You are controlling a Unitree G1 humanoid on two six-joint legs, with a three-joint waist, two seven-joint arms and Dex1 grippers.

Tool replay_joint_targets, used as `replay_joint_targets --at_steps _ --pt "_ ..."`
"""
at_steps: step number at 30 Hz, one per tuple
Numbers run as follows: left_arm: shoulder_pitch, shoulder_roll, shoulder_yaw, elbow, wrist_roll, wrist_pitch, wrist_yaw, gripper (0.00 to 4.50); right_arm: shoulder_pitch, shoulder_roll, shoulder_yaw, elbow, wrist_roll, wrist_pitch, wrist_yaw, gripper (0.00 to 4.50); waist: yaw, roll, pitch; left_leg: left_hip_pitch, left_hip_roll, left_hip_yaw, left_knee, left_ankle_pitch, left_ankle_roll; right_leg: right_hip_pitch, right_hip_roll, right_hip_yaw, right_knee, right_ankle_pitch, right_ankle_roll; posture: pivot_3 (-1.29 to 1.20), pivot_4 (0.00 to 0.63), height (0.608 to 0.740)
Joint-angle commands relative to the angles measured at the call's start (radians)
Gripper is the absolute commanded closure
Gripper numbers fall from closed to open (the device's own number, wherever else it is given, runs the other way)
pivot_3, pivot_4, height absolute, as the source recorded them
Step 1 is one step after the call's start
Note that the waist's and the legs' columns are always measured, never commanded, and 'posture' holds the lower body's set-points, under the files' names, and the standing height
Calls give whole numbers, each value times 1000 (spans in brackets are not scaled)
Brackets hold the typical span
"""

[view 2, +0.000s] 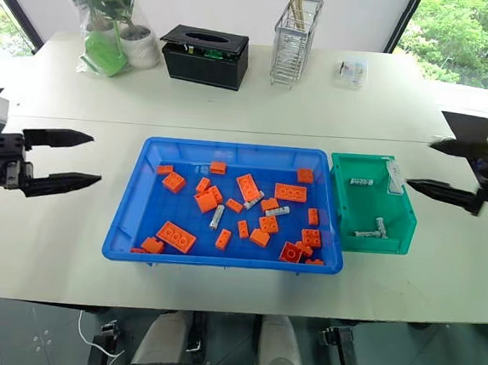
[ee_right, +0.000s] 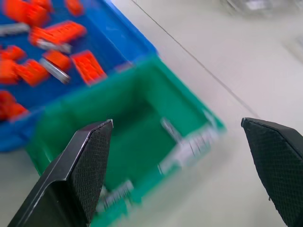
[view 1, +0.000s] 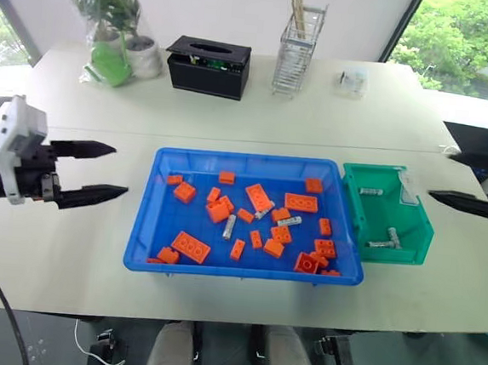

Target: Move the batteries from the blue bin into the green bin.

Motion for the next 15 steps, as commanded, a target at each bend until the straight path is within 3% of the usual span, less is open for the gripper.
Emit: replay_joint_targets --at_steps 1,9,15 --pt "-2 37 -9 -95 -74 34 -69 0 -91 64 112 -160 40 99 -14 50 1 0 0 0 0 0 0 0 0 -1 0 0 1 0 0 0 150 736" --pt "-35 68 -84 -149 -82 24 -145 0 -247 347 453 -381 -37 332 -167 50 7 0 0 -2 0 1 1 0 0 -4 1 1 2 0 0 0 150 736" --pt "-92 51 -148 -137 -80 46 -119 0 -282 515 603 -432 -78 429 -259 50 9 -1 0 -5 -1 2 3 0 0 -4 0 1 2 0 0 0 150 736"
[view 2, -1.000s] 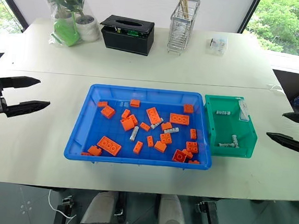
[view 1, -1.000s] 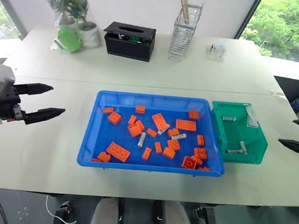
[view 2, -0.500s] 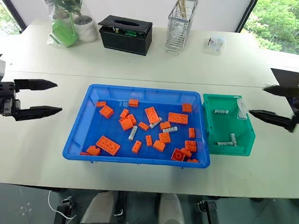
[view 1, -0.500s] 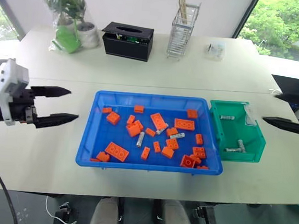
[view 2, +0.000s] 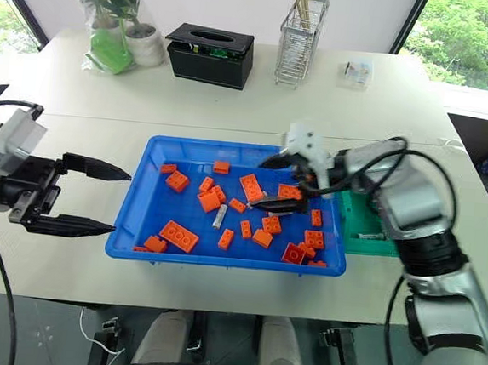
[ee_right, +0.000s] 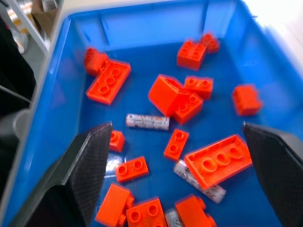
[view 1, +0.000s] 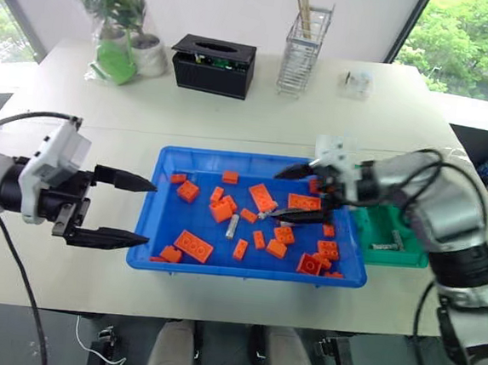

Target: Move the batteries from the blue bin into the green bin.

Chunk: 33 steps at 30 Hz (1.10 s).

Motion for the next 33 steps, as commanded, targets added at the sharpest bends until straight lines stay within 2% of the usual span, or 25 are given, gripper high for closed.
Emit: replay_joint_targets --at_steps 1,10,25,28,31,33 --pt "-50 -5 -16 -3 -12 9 22 0 -34 52 51 -71 -10 38 -27 50 -1 -1 0 0 0 0 0 0 0 0 0 0 0 0 0 0 150 736" --pt "-70 -7 -21 -3 -15 19 31 0 -40 157 198 -11 -116 99 -131 50 -3 -1 -1 0 0 -1 0 0 0 0 1 0 1 0 0 0 150 736" --pt "-95 -18 -26 2 -18 24 42 0 -4 178 288 95 -261 -8 -152 50 -4 -3 -2 2 0 -1 0 0 0 2 2 0 1 0 0 0 150 736" --pt "-111 -21 -33 14 -14 22 42 0 -1 181 295 99 -271 -18 -145 833 -2 -4 -2 2 0 -1 0 0 0 2 2 0 1 0 0 0 150 736" --pt "-134 -27 -43 26 -12 23 42 0 -2 185 293 98 -278 -19 -140 2217 -3 -4 -2 2 0 -1 0 0 0 2 1 0 1 0 0 0 150 736" --pt "-143 -31 -48 32 -9 22 40 0 -6 183 283 92 -278 -14 -136 2217 -3 -4 -2 2 0 -1 0 0 0 2 2 0 1 0 0 0 150 736"
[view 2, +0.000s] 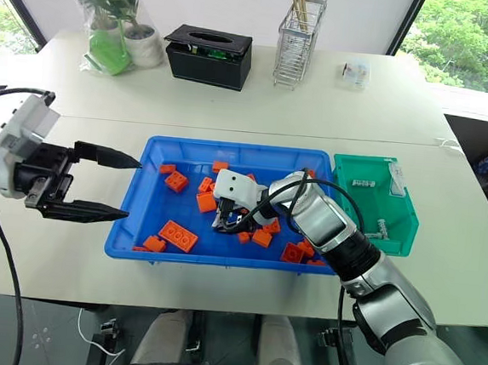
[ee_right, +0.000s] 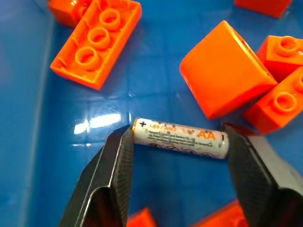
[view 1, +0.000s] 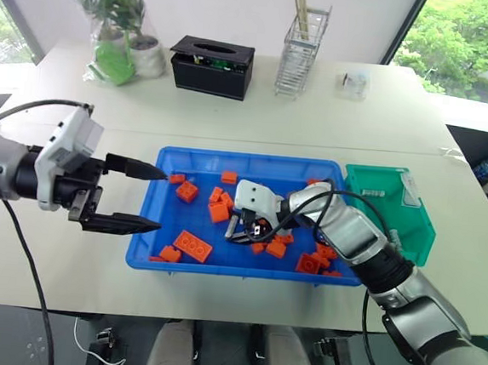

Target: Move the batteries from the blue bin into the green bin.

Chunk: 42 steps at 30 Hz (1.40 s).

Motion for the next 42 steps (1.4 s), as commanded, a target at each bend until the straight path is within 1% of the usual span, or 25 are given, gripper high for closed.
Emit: replay_joint_targets --at_steps 1,4,8,10,12,15,17,20,22,24,25,27,28,29,30,32,35,38,40,42 --pt "-26 -3 -3 4 -5 -10 -2 0 -1 -2 -13 -9 -9 12 8 2217 0 0 0 0 0 0 0 0 0 0 0 0 0 0 0 0 150 736" --pt "-29 -8 -12 8 3 -19 -8 0 -19 -20 -69 -42 26 42 23 2217 0 0 0 0 0 0 0 0 0 0 0 0 0 0 0 0 150 736" --pt "-27 -13 -23 15 10 -33 -15 0 -57 -50 -224 -107 124 164 25 2217 2 0 0 -1 0 0 0 0 0 -1 0 0 0 0 0 0 150 736" --pt "-32 -24 -38 23 18 -44 -16 0 -81 -116 -337 -127 173 229 29 2217 3 0 0 -1 0 0 0 0 0 -1 0 0 0 0 0 0 150 736" --pt "-30 -34 -49 27 25 -56 -20 0 -88 -185 -420 -139 207 276 30 2217 6 0 0 -1 0 0 0 0 0 -1 0 0 0 0 0 0 150 736" --pt "-30 -57 -75 30 40 -75 -22 0 -48 -353 -539 -121 220 290 50 2217 9 0 0 -1 -1 -1 0 0 0 0 -1 0 -1 0 0 0 150 736" --pt "-35 -69 -84 33 44 -82 -25 0 -8 -439 -586 -111 219 274 58 2217 9 0 0 -1 -1 -1 0 0 0 0 -1 0 -2 0 0 0 150 736" --pt "-53 -86 -101 38 48 -85 -26 0 64 -534 -652 -101 230 270 63 2217 0 0 1 -1 -1 -1 -1 0 0 0 -1 0 -2 0 0 0 150 736" --pt "-71 -99 -117 46 53 -88 -26 0 133 -582 -691 -105 234 260 66 2217 -2 0 1 -1 0 -1 -1 0 0 -1 0 0 -1 0 0 0 150 736" --pt "-85 -108 -130 58 63 -94 -30 0 190 -605 -710 -124 238 251 58 2217 -4 0 1 0 0 -1 -1 0 0 0 1 0 -1 0 0 0 150 736" --pt "-90 -112 -134 63 66 -99 -33 0 207 -609 -716 -130 242 251 52 2217 -5 0 1 0 0 -1 -1 0 0 -1 1 1 -1 0 1 0 150 736" --pt "-102 -119 -144 71 70 -104 -33 0 230 -612 -721 -126 239 240 37 1239 -6 0 1 0 0 -1 -1 0 0 0 1 1 -1 0 1 0 150 736" --pt "-108 -122 -147 74 71 -104 -33 0 237 -615 -720 -123 235 228 32 895 -5 0 1 1 0 -1 -1 0 0 -1 1 1 0 0 1 0 150 736" --pt "-112 -125 -149 75 72 -104 -34 0 238 -615 -718 -121 232 216 27 285 -4 0 1 0 0 -1 -1 0 0 0 1 1 0 0 1 0 150 736" --pt "-115 -127 -150 75 73 -103 -35 0 227 -611 -716 -123 234 206 23 73 -3 0 1 0 0 -1 -1 0 0 0 1 1 0 0 1 0 150 736" --pt "-119 -128 -150 75 73 -103 -36 0 191 -594 -710 -130 251 197 19 73 -2 0 1 0 0 -1 -1 0 0 0 1 1 0 0 1 0 150 736" --pt "-125 -128 -150 76 72 -98 -36 0 97 -523 -670 -168 303 246 2 73 -7 0 1 0 0 -1 -1 0 0 -1 1 1 -1 0 0 0 150 736" --pt "-129 -131 -152 75 74 -96 -33 0 50 -428 -592 -216 324 291 -29 73 -5 0 1 0 1 -2 -1 0 0 -1 3 1 0 0 1 0 150 736" --pt "-132 -133 -154 72 74 -93 -30 0 39 -339 -506 -228 300 292 -75 73 -3 -1 0 0 2 -3 -1 0 0 -1 3 1 0 0 1 0 150 736" --pt "-134 -133 -154 71 74 -92 -28 0 32 -292 -465 -227 285 300 -107 73 -1 -1 0 0 1 -3 -1 0 0 -1 3 1 0 0 1 0 150 736"
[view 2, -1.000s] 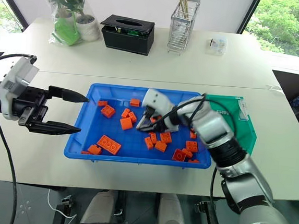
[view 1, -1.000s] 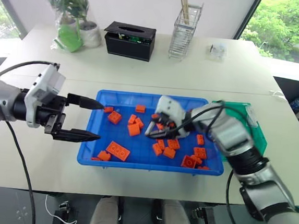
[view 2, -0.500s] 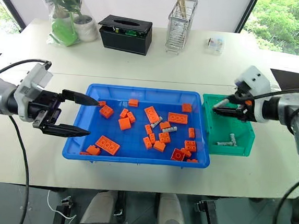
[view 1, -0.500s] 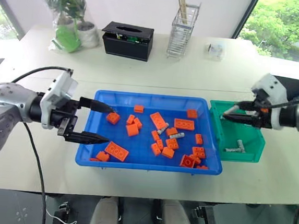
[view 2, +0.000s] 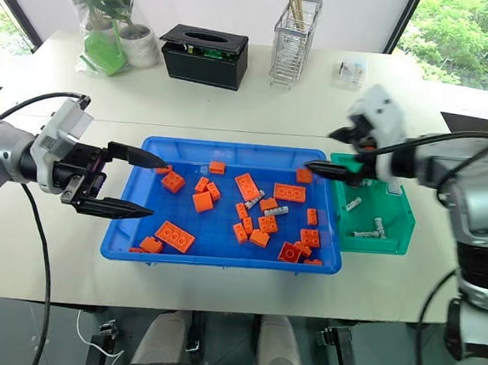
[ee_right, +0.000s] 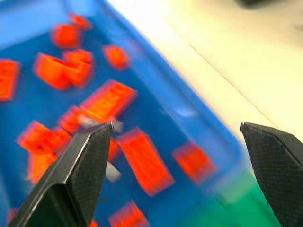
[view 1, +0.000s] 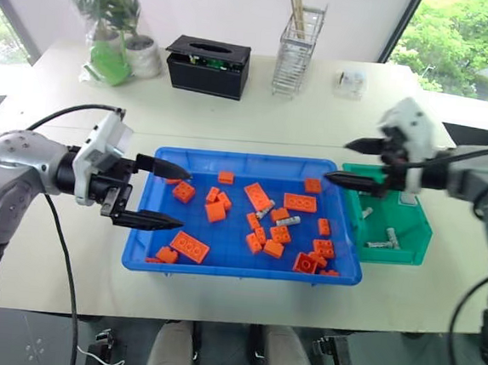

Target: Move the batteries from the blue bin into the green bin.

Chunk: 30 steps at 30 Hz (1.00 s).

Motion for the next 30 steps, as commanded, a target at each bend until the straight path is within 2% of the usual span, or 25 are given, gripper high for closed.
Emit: replay_joint_targets --at_steps 1,5,10,23,26,30 --pt "-21 5 11 -11 -2 -4 -2 0 -30 88 82 -3 -24 16 -74 73 3 1 0 -1 0 0 0 0 0 -1 0 0 0 0 0 0 150 736" --pt "-12 17 23 -20 -6 1 -1 0 -88 255 155 102 -68 54 -195 73 2 0 0 -2 0 1 2 0 0 -1 -1 0 0 0 0 0 150 736" --pt "7 29 44 -34 -14 10 8 0 -101 353 208 163 -124 95 -302 73 5 0 0 -2 0 1 1 0 0 -1 -1 0 0 1 0 0 150 736" --pt "31 32 64 -46 -22 14 21 0 -50 342 305 154 -219 61 -341 73 0 0 0 -2 0 1 1 0 0 -1 -1 0 0 1 1 0 150 736" --pt "20 27 59 -41 -22 13 23 0 -32 340 313 157 -227 50 -335 1003 0 0 0 -2 0 1 1 0 0 -1 -1 0 0 1 1 0 150 736" --pt "9 23 52 -31 -18 10 19 0 -59 364 312 147 -222 -4 -303 3020 0 0 0 -2 0 1 1 0 0 -1 -1 0 0 1 1 0 150 736"
